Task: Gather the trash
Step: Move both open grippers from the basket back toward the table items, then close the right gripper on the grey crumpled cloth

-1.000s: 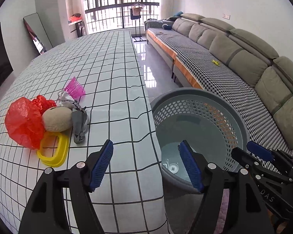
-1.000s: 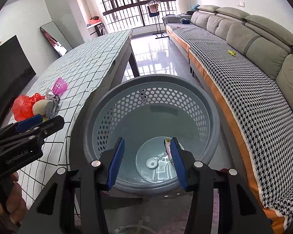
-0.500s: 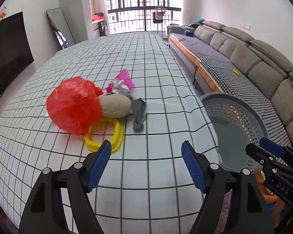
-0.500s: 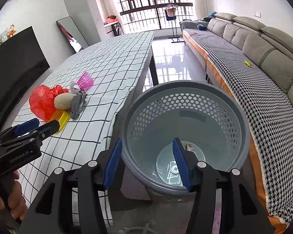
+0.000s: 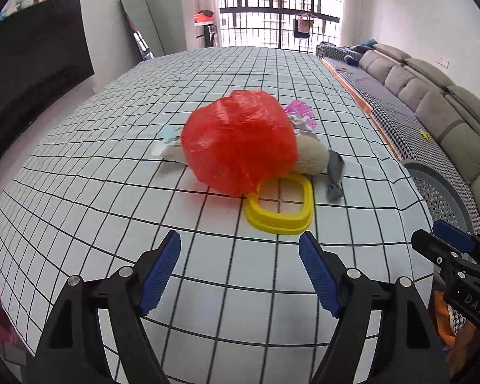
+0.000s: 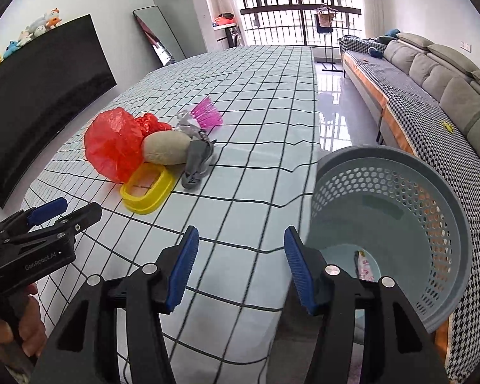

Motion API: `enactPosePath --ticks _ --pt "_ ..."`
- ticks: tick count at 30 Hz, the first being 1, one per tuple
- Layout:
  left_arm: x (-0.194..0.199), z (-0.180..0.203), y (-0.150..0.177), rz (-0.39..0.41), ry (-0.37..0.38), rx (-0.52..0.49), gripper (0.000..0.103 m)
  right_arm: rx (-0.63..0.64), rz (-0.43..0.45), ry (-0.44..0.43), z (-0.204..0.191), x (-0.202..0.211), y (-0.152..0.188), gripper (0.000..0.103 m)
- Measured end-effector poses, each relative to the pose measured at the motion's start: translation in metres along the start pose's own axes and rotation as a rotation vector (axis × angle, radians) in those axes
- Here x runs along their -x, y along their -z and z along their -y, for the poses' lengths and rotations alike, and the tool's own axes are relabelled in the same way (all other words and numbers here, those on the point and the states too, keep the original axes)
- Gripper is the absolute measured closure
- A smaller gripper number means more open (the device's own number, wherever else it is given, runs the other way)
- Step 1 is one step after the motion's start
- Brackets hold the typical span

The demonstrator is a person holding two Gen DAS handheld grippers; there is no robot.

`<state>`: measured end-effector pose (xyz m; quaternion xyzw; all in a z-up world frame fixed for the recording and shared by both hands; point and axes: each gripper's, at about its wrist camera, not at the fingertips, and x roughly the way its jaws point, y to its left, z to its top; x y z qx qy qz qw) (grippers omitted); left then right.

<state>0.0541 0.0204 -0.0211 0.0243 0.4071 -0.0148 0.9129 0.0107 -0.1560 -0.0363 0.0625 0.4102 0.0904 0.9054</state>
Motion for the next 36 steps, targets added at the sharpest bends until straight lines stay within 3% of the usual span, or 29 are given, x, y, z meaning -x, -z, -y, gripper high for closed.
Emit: enactPosePath --ticks 11,36 --pt "-0.011 -0.043 -0.005 -0.005 -0.024 0.052 0.028 0.062 -0.03 -0.004 -0.044 -0.031 -0.02 0.049" --pt "-0.022 -0.066 -0.014 -0.017 0.015 0.077 0.028 0.024 -0.11 0.129 -0.046 -0.103 -0.064 0.05"
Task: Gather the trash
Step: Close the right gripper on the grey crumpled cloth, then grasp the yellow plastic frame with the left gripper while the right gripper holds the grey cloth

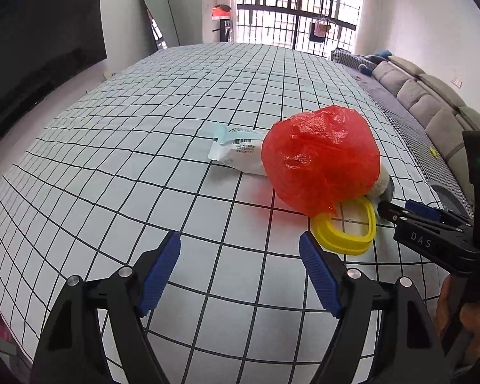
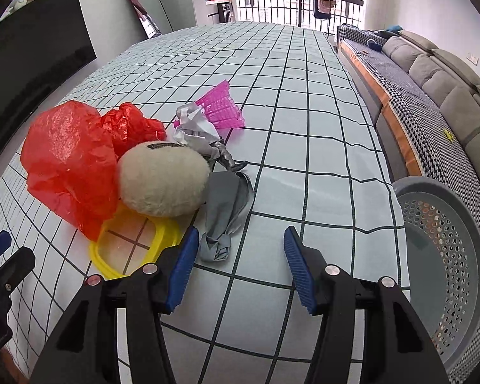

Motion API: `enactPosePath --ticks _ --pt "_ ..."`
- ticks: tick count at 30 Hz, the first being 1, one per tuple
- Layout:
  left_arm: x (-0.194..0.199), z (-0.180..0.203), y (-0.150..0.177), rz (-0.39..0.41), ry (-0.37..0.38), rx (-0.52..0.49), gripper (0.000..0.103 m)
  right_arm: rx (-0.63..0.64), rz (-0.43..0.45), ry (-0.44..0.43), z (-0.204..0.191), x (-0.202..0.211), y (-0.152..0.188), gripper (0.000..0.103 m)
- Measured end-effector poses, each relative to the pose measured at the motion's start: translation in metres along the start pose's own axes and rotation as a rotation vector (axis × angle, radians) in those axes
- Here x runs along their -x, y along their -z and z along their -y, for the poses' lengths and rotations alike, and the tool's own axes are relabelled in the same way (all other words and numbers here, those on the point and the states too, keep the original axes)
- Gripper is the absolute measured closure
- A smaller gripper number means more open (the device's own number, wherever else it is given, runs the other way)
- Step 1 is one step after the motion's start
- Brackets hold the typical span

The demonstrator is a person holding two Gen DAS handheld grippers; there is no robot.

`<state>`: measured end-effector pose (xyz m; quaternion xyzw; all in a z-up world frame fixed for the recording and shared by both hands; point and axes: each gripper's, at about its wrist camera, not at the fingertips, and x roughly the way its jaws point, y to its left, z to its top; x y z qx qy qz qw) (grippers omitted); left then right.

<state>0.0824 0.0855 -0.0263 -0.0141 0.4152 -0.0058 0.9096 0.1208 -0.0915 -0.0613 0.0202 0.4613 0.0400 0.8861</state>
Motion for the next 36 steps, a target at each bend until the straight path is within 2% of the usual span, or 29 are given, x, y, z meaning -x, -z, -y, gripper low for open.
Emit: enactPosePath --ticks 3,5,9,16,28,36 --pt "-0.001 0.002 0.0 -0.003 0.004 0.001 0.028 0.009 0.004 0.011 0.001 -0.002 -0.001 0.054" --pt "-0.002 0.003 0.0 -0.008 0.006 0.0 0.028 0.02 0.007 0.016 -0.001 -0.003 -0.002 0.062" --pt "-0.005 0.008 0.002 -0.018 0.018 0.001 0.028 0.036 0.009 0.004 -0.002 -0.002 -0.003 0.085" --pt "-0.01 0.025 0.004 -0.042 0.042 -0.011 0.026 0.019 0.034 -0.027 0.007 0.009 0.004 0.085" --pt "-0.026 0.072 0.007 -0.093 0.09 -0.063 0.023 -0.071 0.069 -0.05 0.055 0.044 0.035 0.085" --pt "-0.046 0.094 0.005 -0.122 0.071 -0.083 0.023 -0.118 0.079 -0.065 0.081 0.056 0.051 0.085"
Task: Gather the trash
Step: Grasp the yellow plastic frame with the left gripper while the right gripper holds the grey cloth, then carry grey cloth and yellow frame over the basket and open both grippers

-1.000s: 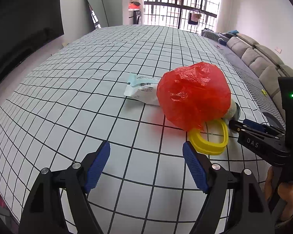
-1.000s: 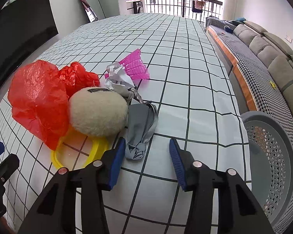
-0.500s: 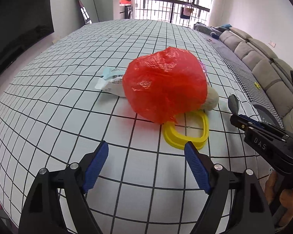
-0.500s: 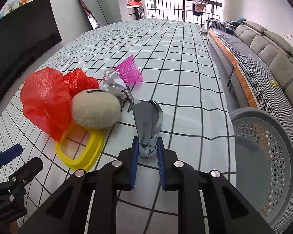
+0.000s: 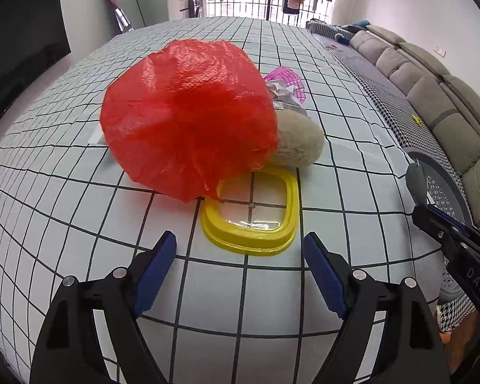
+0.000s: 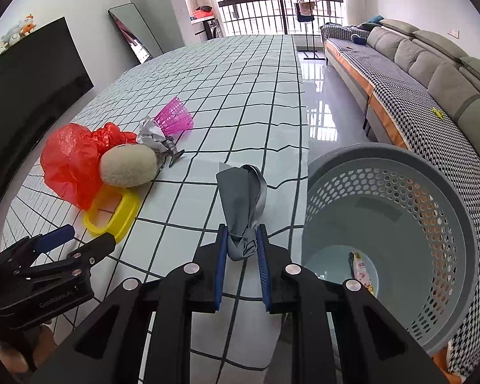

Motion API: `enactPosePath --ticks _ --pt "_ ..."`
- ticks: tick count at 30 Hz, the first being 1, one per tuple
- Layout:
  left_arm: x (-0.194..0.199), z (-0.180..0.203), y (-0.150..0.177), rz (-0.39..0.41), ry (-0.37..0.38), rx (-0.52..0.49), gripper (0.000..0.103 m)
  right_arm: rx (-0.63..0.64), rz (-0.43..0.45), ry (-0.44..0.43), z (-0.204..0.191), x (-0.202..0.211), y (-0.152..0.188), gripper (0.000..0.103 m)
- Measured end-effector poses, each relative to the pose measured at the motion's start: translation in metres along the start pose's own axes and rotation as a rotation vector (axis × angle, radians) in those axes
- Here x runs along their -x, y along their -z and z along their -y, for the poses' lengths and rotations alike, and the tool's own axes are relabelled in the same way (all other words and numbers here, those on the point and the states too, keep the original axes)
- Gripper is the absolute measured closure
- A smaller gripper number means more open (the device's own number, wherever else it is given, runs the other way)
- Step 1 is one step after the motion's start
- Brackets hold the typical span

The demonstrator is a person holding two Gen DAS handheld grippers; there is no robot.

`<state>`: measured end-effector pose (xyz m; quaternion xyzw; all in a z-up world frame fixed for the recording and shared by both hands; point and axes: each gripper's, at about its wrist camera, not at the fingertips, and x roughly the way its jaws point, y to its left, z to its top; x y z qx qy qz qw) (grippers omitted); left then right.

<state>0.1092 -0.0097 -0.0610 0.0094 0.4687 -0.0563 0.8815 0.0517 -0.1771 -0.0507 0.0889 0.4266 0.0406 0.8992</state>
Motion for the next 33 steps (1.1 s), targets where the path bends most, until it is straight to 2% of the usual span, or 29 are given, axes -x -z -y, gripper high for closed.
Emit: enactPosePath --ticks 13,18,33 --pt "-0.017 0.007 -0.015 -0.006 -0.02 0.028 0.023 -0.008 0.007 -0.036 0.005 0.007 0.004 0.085" --pt "-0.018 0.012 -0.018 0.001 -0.016 0.021 0.035 -0.013 0.004 -0.037 0.006 0.007 0.006 0.085" --pt "0.024 0.022 0.021 0.049 0.033 -0.041 0.036 -0.023 0.016 -0.017 0.011 0.023 0.017 0.085"
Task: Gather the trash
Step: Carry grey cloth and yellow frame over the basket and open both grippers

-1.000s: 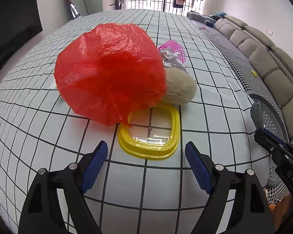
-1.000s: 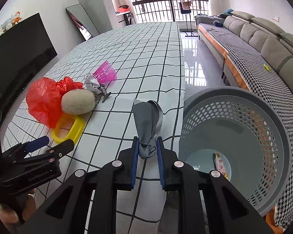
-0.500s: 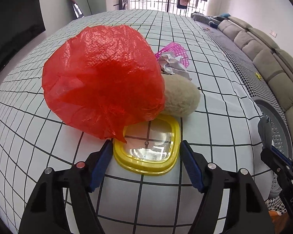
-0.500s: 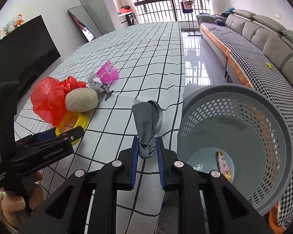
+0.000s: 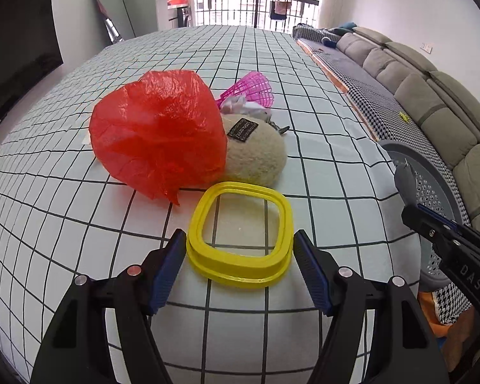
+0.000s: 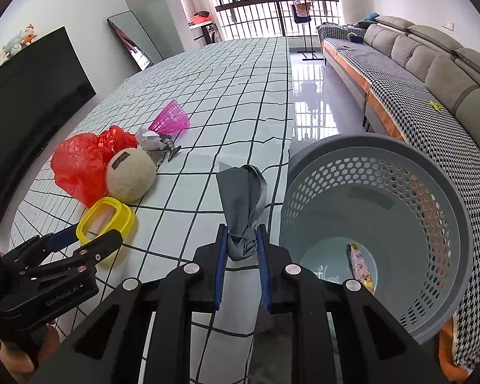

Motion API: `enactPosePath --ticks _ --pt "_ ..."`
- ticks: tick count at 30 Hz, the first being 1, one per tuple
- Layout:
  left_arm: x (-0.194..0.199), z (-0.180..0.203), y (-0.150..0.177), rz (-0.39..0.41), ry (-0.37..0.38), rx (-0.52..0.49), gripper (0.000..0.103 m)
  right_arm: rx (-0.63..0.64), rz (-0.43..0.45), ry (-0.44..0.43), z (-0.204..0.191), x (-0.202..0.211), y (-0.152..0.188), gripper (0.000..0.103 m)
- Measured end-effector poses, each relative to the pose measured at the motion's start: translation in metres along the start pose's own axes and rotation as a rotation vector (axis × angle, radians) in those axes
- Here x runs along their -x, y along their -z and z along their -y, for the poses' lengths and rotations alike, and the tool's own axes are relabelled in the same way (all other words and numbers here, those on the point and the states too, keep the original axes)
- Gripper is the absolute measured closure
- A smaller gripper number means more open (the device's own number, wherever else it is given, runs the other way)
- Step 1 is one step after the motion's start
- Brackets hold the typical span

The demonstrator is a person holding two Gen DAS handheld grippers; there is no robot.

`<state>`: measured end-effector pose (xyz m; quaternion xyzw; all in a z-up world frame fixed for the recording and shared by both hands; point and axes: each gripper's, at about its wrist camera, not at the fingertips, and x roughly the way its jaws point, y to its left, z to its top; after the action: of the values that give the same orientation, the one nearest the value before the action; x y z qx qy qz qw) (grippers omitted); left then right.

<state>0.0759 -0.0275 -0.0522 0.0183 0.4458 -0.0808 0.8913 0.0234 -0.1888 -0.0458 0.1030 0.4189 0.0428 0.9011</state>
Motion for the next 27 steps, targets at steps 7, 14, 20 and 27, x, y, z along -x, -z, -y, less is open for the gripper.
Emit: enactPosePath --ticks 7,14,20,27 --pt "0.022 0.01 0.007 0.043 0.032 -0.024 0.036 -0.009 0.01 0.006 0.004 0.014 0.014 0.085" --pt "0.032 0.046 0.005 0.063 0.063 -0.069 0.036 -0.049 0.031 0.03 0.036 0.04 0.023 0.085" --pt "0.037 0.098 0.001 0.076 0.104 -0.147 0.036 -0.106 0.035 0.082 0.086 0.059 0.025 0.085" --pt "0.026 0.155 -0.008 0.063 0.16 -0.243 0.036 -0.16 0.023 0.143 0.133 0.068 0.025 0.085"
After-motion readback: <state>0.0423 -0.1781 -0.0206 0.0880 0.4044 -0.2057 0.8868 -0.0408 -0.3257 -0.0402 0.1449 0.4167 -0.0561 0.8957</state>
